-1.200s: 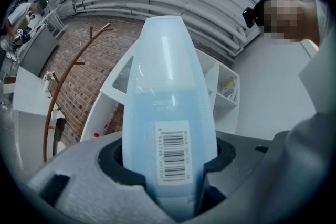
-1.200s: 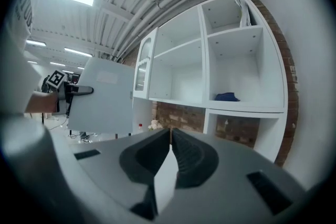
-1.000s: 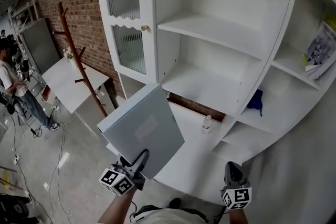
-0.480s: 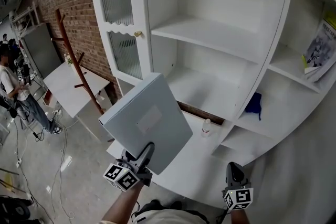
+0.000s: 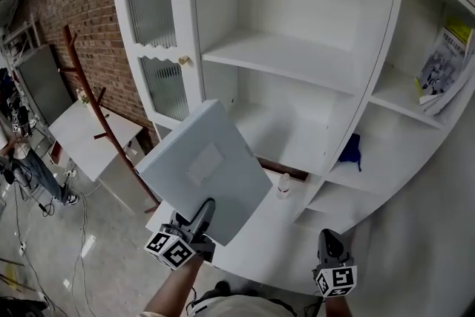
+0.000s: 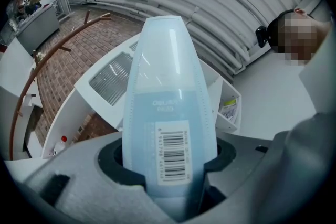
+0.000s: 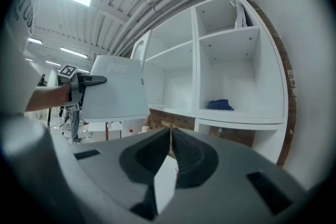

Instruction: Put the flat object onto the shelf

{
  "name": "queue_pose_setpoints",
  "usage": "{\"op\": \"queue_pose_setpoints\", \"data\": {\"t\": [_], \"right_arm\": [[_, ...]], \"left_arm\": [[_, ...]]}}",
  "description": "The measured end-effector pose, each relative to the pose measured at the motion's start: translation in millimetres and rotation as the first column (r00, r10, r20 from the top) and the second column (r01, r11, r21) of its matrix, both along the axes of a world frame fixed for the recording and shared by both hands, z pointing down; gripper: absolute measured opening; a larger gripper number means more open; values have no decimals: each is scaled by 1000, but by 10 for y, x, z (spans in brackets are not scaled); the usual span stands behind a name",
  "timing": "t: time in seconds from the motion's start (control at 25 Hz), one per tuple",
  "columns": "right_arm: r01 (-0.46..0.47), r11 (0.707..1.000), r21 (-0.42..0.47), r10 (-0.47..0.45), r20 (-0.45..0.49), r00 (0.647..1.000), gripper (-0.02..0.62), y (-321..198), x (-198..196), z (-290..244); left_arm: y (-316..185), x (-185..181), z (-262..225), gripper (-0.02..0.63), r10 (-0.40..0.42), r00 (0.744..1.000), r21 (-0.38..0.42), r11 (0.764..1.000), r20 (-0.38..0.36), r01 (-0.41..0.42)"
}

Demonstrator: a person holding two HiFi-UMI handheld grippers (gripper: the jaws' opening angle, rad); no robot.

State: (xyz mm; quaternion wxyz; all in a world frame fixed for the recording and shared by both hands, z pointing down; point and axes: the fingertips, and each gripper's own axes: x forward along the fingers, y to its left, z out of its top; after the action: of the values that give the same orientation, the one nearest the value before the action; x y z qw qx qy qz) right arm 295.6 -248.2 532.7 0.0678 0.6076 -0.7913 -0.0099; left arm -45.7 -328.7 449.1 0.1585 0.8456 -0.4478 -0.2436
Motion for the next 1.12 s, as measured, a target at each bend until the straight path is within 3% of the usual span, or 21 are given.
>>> {"op": "queue_pose_setpoints", "data": {"t": [0.48,1.12], "right_arm": [[-52,998,25,52,-18,998,32,-140,-82,-151],[-59,998,32,60,-34,998,32,-225,-154,-218]], "left_arm": [[-493,23,-218,285,84,988,-16,996,-129,-87],[-1071,493,-284,285,138,949,-89,981,-284,-170]]}}
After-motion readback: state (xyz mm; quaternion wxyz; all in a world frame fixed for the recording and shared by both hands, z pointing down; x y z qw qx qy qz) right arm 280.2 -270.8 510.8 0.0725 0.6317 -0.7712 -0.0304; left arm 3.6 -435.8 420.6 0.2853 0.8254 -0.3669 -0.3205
